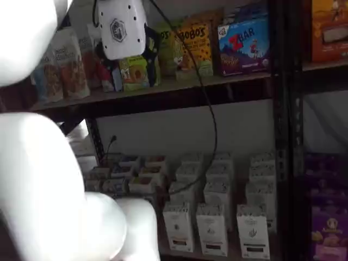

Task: Pick up the white box with a green strip in the middle, on the bottom shelf, the sixth box from the left

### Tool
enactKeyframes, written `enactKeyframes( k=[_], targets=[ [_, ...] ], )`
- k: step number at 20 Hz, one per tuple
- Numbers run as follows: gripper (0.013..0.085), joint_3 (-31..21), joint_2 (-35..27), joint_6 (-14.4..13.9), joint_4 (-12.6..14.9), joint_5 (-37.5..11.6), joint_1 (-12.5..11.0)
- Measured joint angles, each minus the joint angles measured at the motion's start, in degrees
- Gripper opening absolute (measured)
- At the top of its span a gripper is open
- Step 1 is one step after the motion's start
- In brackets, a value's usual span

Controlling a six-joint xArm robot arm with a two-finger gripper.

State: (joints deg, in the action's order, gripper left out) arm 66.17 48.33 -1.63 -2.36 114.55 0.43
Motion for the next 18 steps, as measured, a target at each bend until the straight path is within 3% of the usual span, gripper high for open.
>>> enactKeyframes(
  k=[4,10,18],
  targets=[
    [0.085,-0.4,0.5,0.6,-1.3,-0.9,-1.1],
    [0.085,-2.5,1.4,-0.3,1.2,-3.7,0.8],
    [0.085,-13.3,3.1,2.2,4.2,-14.3,-1.2]
  ],
)
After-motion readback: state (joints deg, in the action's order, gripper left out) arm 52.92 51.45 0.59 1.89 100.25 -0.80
